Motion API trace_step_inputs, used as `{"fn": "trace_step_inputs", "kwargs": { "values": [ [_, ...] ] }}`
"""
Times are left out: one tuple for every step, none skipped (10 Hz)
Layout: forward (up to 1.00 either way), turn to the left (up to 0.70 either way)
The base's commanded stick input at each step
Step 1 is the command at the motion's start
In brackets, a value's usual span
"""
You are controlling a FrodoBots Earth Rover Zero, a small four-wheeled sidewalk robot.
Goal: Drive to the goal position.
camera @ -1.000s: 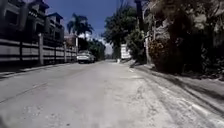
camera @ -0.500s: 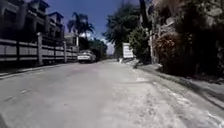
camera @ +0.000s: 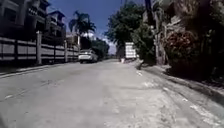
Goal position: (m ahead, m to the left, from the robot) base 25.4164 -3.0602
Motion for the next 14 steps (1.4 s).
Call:
{"fn": "trace_step_inputs", "kwargs": {
  "values": [
    [0.85, 0.00],
    [0.85, 0.00],
    [0.85, 0.00],
    [0.85, 0.00],
    [0.85, 0.00],
    [0.85, 0.00],
    [0.85, 0.00],
    [0.85, 0.00],
    [0.85, 0.00],
    [0.85, 0.00],
    [0.85, 0.00],
    [0.85, 0.00],
    [0.85, 0.00],
    [0.85, 0.00]
  ]
}}
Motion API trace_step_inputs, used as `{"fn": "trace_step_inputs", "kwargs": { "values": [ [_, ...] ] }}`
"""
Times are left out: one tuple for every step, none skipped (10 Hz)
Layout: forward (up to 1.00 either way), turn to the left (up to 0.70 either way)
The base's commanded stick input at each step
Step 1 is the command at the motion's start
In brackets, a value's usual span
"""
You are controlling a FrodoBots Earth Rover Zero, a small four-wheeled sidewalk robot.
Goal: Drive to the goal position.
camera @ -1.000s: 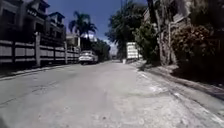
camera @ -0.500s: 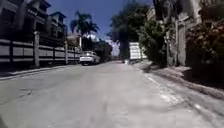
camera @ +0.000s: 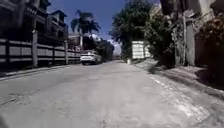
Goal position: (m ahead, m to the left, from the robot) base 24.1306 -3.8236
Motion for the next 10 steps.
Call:
{"fn": "trace_step_inputs", "kwargs": {
  "values": [
    [0.85, -0.09],
    [0.85, -0.26],
    [0.85, -0.34],
    [0.85, -0.34],
    [0.85, -0.34],
    [0.85, -0.31],
    [0.85, -0.30],
    [0.85, -0.26],
    [0.85, 0.00],
    [0.85, 0.03]
  ]
}}
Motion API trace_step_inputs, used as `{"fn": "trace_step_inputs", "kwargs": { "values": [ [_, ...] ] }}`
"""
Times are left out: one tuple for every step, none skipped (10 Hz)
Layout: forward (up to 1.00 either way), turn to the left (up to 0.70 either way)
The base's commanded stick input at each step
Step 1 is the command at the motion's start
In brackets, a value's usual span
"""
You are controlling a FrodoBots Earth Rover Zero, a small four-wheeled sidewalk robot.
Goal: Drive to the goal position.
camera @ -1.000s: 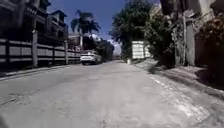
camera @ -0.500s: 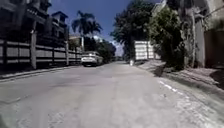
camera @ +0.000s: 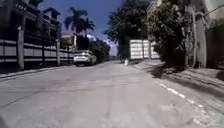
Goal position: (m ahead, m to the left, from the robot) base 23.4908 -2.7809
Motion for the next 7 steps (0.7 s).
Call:
{"fn": "trace_step_inputs", "kwargs": {
  "values": [
    [0.85, 0.09],
    [0.85, 0.07],
    [0.85, 0.09],
    [0.85, 0.01],
    [0.85, 0.02],
    [0.85, 0.03],
    [0.85, 0.01]
  ]
}}
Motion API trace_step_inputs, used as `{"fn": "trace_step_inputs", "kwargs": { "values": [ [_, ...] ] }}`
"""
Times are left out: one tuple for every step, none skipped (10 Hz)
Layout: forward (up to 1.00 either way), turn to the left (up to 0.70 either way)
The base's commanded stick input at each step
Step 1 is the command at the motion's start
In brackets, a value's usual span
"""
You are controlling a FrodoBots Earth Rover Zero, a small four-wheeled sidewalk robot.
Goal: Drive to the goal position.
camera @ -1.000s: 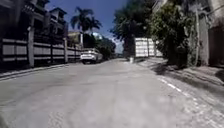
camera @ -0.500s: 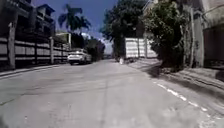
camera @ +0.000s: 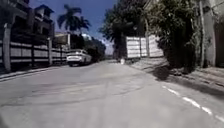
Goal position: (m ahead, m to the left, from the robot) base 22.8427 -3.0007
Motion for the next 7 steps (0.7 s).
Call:
{"fn": "trace_step_inputs", "kwargs": {
  "values": [
    [0.85, 0.01],
    [0.85, 0.12],
    [0.85, 0.09],
    [0.85, 0.00],
    [0.85, -0.02],
    [0.85, -0.13],
    [0.85, -0.30]
  ]
}}
